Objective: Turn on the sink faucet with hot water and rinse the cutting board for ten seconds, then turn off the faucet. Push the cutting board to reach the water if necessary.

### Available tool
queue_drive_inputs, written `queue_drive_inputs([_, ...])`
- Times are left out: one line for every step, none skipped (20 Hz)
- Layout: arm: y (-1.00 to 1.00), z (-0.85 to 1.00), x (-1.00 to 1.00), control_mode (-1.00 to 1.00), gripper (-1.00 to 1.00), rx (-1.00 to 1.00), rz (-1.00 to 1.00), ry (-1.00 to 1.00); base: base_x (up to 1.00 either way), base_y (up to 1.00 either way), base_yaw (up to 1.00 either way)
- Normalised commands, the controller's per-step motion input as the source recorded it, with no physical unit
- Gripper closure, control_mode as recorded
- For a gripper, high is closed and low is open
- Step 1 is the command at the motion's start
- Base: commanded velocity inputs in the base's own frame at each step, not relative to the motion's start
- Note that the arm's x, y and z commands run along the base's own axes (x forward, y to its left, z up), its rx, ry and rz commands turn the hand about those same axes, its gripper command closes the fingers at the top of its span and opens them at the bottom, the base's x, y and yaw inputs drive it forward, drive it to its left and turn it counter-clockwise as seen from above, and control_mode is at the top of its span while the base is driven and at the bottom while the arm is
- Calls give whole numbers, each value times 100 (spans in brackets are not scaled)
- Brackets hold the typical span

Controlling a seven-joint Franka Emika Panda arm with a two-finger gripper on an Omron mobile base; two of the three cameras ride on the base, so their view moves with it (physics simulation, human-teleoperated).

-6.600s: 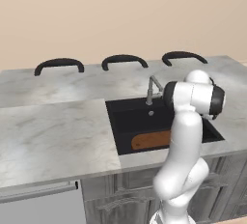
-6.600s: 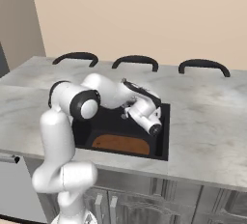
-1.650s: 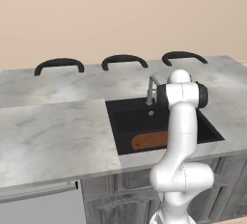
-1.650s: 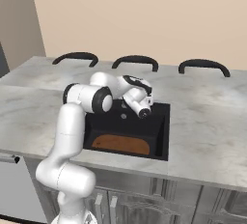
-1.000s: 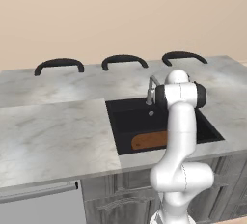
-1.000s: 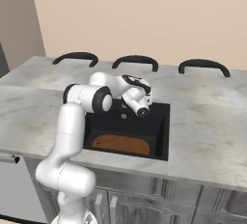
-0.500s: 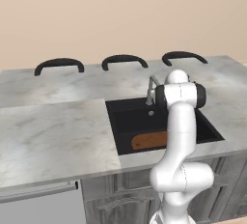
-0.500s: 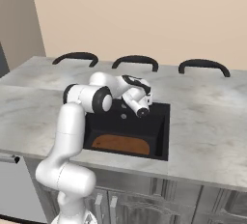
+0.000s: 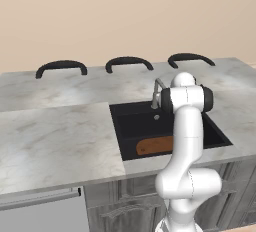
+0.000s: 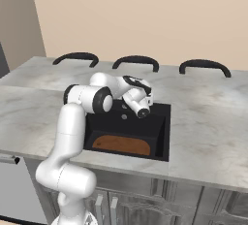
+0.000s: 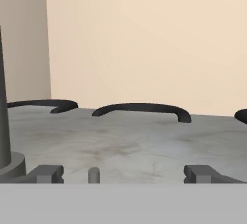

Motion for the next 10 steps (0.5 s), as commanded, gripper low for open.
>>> queue_drive_inputs([0,0,0,-100,-100,0,0,0,0,0,0])
queue_drive_inputs([0,0,2,-100,-100,0,0,0,0,0,0])
queue_drive_inputs([0,0,2,-100,-100,0,0,0,0,0,0])
queue_drive_inputs([0,0,4,-100,-100,0,0,0,0,0,0])
queue_drive_inputs([0,0,5,-100,-100,0,0,0,0,0,0])
queue_drive_inputs([0,0,6,-100,-100,0,0,0,0,0,0])
queue_drive_inputs([0,0,6,-100,-100,0,0,0,0,0,0])
queue_drive_inputs([0,0,7,-100,-100,0,0,0,0,0,0])
queue_drive_inputs([0,0,9,-100,-100,0,0,0,0,0,0])
queue_drive_inputs([0,0,9,-100,-100,0,0,0,0,0,0])
